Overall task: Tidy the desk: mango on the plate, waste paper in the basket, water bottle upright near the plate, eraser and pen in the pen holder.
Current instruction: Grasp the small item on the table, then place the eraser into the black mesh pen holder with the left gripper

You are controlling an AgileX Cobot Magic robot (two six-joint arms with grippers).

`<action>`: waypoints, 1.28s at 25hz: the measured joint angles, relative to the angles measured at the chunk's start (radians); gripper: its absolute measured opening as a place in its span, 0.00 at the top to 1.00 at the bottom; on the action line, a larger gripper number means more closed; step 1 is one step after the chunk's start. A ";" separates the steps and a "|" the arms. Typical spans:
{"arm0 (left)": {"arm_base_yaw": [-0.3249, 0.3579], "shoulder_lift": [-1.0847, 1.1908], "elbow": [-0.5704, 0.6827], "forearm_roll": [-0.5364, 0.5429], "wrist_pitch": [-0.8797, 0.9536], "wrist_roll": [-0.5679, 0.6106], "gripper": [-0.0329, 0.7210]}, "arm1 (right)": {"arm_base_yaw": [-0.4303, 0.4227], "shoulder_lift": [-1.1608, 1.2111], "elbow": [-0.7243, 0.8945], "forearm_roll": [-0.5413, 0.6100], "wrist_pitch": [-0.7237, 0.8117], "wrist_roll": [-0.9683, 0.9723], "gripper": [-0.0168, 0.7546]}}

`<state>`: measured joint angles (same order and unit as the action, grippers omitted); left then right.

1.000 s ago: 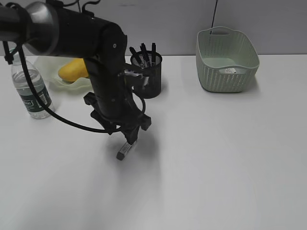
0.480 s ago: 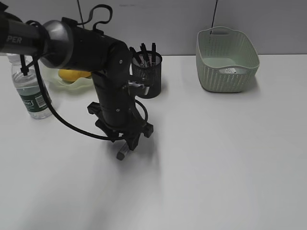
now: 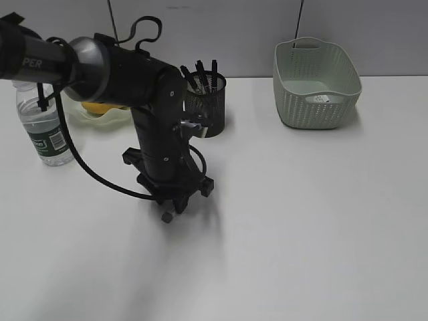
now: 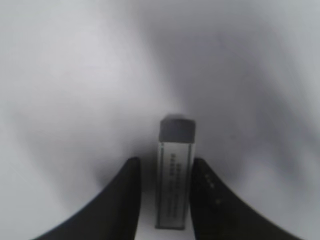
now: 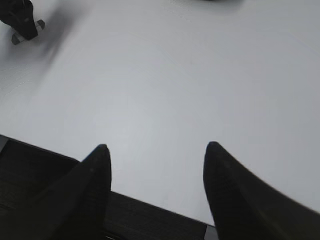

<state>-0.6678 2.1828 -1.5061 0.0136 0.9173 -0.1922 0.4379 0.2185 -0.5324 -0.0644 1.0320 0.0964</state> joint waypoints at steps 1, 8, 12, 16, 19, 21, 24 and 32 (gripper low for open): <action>0.000 0.001 -0.001 0.000 0.000 -0.001 0.61 | 0.000 0.000 0.000 0.000 0.000 0.000 0.37; 0.000 0.001 -0.006 0.005 0.006 -0.002 0.75 | 0.000 0.000 0.000 0.000 0.000 0.000 0.39; -0.001 0.000 -0.061 0.001 0.043 -0.002 0.75 | 0.000 0.000 0.000 0.000 0.000 0.000 0.40; -0.001 -0.010 -0.172 0.017 0.077 -0.002 0.75 | 0.000 0.000 0.000 -0.002 0.000 0.000 0.40; 0.006 -0.012 -0.282 0.058 0.080 -0.003 0.75 | 0.000 0.000 0.000 -0.002 0.000 0.000 0.40; 0.017 -0.012 -0.356 0.084 0.070 -0.003 0.75 | 0.000 0.000 0.000 -0.002 0.000 0.000 0.40; 0.040 -0.012 -0.453 0.113 0.015 -0.003 0.75 | 0.000 0.000 0.000 -0.002 0.000 0.000 0.40; 0.104 0.001 -0.498 0.106 -0.236 -0.003 0.75 | 0.000 0.000 0.000 -0.003 0.000 0.000 0.41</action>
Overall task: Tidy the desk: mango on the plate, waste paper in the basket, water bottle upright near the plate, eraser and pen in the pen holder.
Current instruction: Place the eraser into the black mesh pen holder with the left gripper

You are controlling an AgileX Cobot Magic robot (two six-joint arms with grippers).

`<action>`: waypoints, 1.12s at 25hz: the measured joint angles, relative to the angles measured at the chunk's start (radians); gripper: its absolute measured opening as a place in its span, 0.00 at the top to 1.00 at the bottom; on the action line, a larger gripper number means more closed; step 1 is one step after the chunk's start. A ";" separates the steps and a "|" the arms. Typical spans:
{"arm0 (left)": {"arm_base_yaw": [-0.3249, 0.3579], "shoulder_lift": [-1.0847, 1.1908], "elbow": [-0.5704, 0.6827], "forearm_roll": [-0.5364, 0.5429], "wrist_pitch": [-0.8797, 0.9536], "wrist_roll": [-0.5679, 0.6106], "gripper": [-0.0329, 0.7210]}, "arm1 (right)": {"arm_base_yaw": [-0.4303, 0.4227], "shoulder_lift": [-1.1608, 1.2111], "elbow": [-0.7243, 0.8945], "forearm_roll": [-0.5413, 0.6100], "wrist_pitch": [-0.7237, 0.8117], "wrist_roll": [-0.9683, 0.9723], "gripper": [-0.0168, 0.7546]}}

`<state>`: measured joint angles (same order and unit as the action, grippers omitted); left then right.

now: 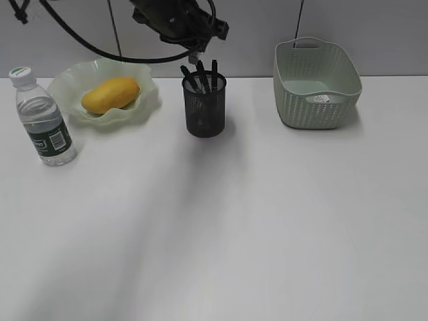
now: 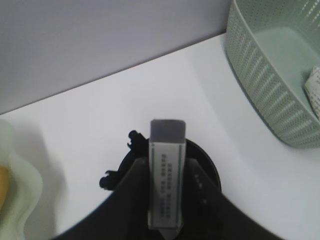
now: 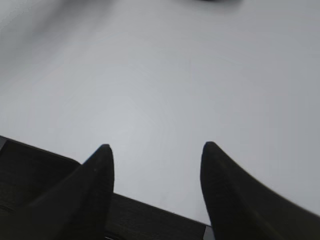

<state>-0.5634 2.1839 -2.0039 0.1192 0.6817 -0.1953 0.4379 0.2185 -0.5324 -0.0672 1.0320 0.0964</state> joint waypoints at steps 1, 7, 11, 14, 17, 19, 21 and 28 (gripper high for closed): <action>0.003 0.007 0.000 -0.009 -0.023 0.000 0.75 | 0.000 0.000 0.000 0.000 0.000 0.000 0.41; 0.003 0.075 -0.001 -0.024 -0.078 0.000 0.75 | 0.000 0.000 0.000 -0.002 -0.001 0.000 0.41; 0.003 0.097 -0.001 -0.024 -0.065 0.000 0.74 | 0.000 0.000 0.000 -0.003 -0.001 0.000 0.41; 0.003 0.098 -0.001 -0.024 -0.063 0.000 0.64 | 0.000 0.000 0.000 -0.003 -0.001 0.000 0.41; 0.003 0.098 -0.001 -0.021 -0.051 0.000 0.50 | 0.000 0.000 0.000 -0.003 -0.001 0.000 0.41; 0.003 0.096 -0.001 -0.020 -0.032 0.000 0.46 | 0.000 0.000 0.000 -0.003 -0.001 0.000 0.41; 0.003 0.086 -0.001 -0.020 -0.007 0.000 0.44 | 0.000 0.000 0.000 -0.003 -0.001 0.000 0.41; 0.003 -0.009 -0.001 -0.018 0.222 0.000 0.43 | 0.000 0.000 0.000 -0.004 -0.002 0.000 0.41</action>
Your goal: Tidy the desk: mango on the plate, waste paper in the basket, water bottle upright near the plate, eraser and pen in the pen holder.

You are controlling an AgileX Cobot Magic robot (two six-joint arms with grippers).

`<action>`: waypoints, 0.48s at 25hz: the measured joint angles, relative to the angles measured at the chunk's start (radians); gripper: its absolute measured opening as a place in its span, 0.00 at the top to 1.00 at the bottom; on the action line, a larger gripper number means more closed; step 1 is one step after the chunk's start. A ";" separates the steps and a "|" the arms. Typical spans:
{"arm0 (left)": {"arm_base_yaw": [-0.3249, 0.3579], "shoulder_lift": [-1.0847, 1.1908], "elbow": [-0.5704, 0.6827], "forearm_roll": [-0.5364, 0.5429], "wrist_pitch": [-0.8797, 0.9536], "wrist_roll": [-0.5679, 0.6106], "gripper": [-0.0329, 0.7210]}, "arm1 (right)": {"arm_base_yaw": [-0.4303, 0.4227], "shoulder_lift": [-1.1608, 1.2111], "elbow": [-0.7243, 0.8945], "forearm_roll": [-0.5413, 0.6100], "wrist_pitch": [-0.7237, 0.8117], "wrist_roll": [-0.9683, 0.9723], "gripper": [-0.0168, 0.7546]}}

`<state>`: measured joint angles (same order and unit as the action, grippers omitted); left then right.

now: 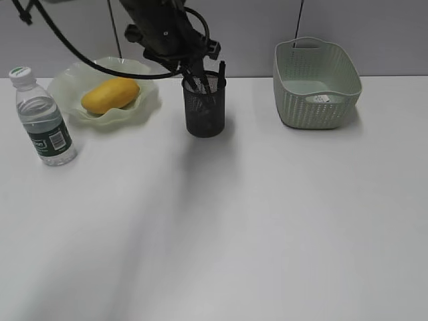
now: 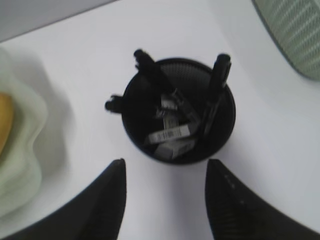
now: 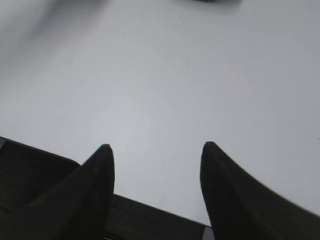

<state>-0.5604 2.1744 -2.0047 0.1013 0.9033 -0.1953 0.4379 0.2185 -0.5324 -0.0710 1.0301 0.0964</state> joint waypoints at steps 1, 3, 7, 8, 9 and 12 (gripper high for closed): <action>0.000 -0.015 0.000 0.000 0.057 0.000 0.43 | 0.000 0.000 0.000 0.000 0.000 0.000 0.41; 0.000 -0.045 0.000 0.002 0.170 0.003 0.43 | 0.000 0.000 0.000 0.000 0.000 0.000 0.41; 0.000 -0.094 0.002 -0.002 0.301 0.040 0.43 | 0.000 0.000 0.000 0.000 -0.001 0.000 0.41; 0.000 -0.111 0.010 -0.009 0.307 0.045 0.43 | 0.000 0.000 0.000 -0.001 -0.001 0.000 0.41; 0.000 -0.125 0.015 -0.021 0.310 0.053 0.43 | 0.000 0.000 0.000 -0.001 -0.001 0.000 0.41; 0.000 -0.174 0.020 -0.043 0.314 0.067 0.43 | 0.000 0.000 0.000 -0.001 -0.002 0.000 0.41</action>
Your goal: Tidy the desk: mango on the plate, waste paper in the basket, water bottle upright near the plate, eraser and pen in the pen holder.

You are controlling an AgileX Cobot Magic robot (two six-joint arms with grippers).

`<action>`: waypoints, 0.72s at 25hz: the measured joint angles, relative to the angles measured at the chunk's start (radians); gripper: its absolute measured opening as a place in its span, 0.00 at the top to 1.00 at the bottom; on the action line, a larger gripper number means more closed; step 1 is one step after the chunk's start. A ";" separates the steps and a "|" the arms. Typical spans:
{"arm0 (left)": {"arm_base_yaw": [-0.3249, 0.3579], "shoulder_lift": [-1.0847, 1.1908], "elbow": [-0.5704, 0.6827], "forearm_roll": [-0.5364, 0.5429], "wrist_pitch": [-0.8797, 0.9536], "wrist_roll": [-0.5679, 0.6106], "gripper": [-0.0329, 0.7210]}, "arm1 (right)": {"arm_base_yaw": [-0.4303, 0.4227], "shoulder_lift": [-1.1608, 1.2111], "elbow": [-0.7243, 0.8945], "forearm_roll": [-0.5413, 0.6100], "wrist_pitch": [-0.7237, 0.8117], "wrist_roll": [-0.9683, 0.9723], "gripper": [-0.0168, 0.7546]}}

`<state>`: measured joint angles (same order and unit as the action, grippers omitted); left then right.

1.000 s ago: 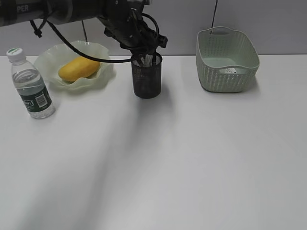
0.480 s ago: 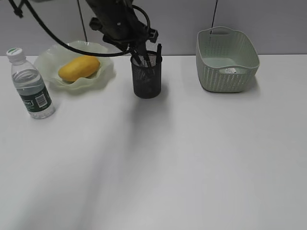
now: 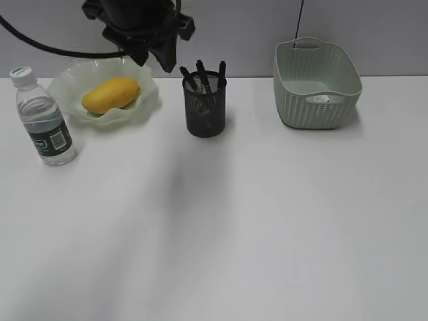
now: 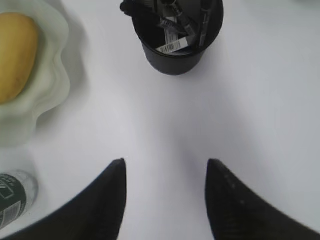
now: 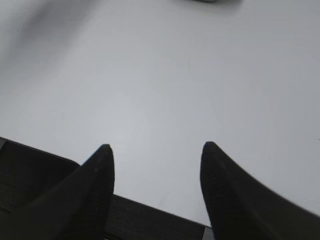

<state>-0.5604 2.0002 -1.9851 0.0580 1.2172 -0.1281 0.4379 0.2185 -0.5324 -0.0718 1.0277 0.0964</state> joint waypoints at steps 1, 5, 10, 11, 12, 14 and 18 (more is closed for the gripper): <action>0.000 -0.014 0.001 0.000 0.000 0.004 0.43 | 0.000 0.000 0.000 0.000 0.000 0.000 0.41; 0.000 -0.103 0.059 -0.001 -0.001 0.009 0.38 | 0.000 0.000 0.000 -0.001 0.000 0.000 0.41; 0.000 -0.275 0.244 0.011 -0.001 0.011 0.23 | 0.000 0.000 0.000 -0.002 -0.001 0.000 0.41; 0.000 -0.315 0.294 0.016 -0.001 0.012 0.22 | 0.000 0.000 0.000 -0.002 -0.001 0.000 0.41; 0.000 -0.349 0.346 0.020 -0.001 0.012 0.21 | 0.000 0.000 0.000 -0.002 -0.001 0.000 0.41; 0.000 -0.433 0.445 0.037 -0.001 0.012 0.21 | 0.000 0.000 0.000 -0.002 -0.001 0.000 0.41; 0.000 -0.619 0.671 0.050 -0.001 0.012 0.20 | 0.000 0.000 0.000 -0.002 -0.001 0.000 0.41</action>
<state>-0.5604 1.3810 -1.3140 0.1078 1.2166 -0.1160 0.4379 0.2185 -0.5324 -0.0741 1.0264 0.0964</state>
